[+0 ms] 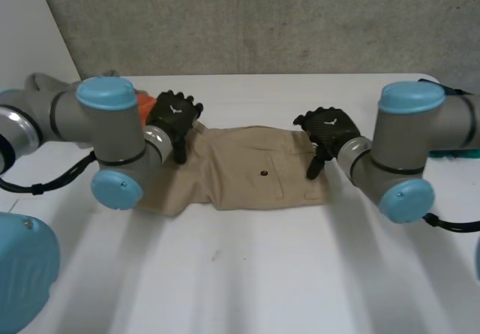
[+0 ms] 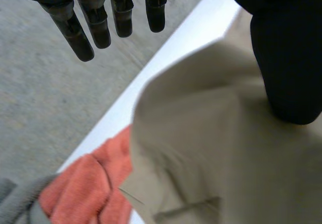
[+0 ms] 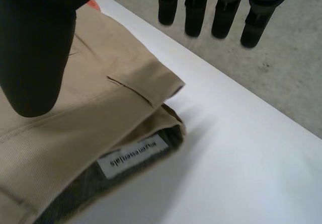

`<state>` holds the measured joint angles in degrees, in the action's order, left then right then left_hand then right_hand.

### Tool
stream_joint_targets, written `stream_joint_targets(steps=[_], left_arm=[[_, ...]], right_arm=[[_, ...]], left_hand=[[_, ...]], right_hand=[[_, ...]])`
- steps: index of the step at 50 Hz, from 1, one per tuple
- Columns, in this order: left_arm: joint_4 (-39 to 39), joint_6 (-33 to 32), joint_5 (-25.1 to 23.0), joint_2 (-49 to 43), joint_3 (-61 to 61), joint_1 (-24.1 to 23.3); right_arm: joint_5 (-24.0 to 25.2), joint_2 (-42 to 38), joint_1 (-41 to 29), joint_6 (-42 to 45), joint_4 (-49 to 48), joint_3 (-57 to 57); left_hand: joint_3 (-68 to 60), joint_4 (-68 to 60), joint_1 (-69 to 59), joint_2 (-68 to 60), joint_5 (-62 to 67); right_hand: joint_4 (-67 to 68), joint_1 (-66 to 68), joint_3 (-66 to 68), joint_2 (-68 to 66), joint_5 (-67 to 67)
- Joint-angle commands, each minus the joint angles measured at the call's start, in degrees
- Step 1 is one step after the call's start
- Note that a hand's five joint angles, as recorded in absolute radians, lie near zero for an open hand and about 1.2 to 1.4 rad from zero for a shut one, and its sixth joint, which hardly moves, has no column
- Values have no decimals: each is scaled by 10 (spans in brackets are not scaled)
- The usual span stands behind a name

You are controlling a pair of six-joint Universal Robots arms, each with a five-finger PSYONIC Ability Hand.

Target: Fold the laundry.

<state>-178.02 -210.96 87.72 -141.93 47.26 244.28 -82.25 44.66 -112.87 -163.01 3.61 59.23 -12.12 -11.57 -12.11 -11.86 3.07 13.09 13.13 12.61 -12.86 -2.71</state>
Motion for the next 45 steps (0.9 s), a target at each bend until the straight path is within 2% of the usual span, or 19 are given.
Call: stream_joint_targets(steps=[1, 6, 12, 13, 15, 24, 36, 38, 39, 42, 45], left_arm=[[-8, 9, -11, 77, 42, 13], [-22, 47, -18, 122, 72, 10], [-34, 83, -36, 149, 91, 6], [-36, 89, -41, 154, 94, 4], [-38, 92, -47, 155, 98, 2], [-45, 96, -49, 153, 103, -4], [-45, 98, -54, 152, 103, 1], [-46, 98, -54, 151, 103, 1], [-46, 98, -54, 151, 104, 2], [-46, 98, -54, 151, 103, 3], [-45, 98, -53, 154, 103, 4]], right_arm=[[-10, 45, 16, -5, 65, 38], [-35, 66, 10, 0, 64, 89], [-49, 72, 0, 18, 39, 137], [-48, 71, -4, 21, 20, 148], [-47, 71, -9, 22, 0, 158], [-42, 71, -26, 24, -105, 193], [-46, 10, -42, 52, -120, 171], [-50, 3, -42, 57, -121, 165], [-61, 0, -39, 59, -125, 164], [-90, 9, -33, 51, -134, 172], [-113, 63, -14, 34, -138, 205]], left_hand=[[21, 16, 21, 19, -31], [21, 16, 21, 19, -31], [21, 16, 21, 19, -31], [21, 16, 21, 19, -31], [21, 16, 21, 19, -31], [21, 16, 21, 19, -31], [21, 16, 21, 19, -31], [21, 16, 21, 19, -31], [21, 16, 21, 19, -31], [21, 16, 21, 19, -31], [21, 16, 21, 19, -31]], right_hand=[[-31, -31, -26, 29, 27], [-11, -12, -6, 9, 8], [149, 148, 154, -151, -153], [249, 249, 254, -251, -253], [312, 312, 317, -314, -316], [324, 324, 329, -326, -328], [329, 329, 334, -331, -333], [407, 407, 412, -410, -411], [666, 666, 671, -669, -670], [669, 669, 674, -671, -673], [669, 669, 674, -671, -673]])
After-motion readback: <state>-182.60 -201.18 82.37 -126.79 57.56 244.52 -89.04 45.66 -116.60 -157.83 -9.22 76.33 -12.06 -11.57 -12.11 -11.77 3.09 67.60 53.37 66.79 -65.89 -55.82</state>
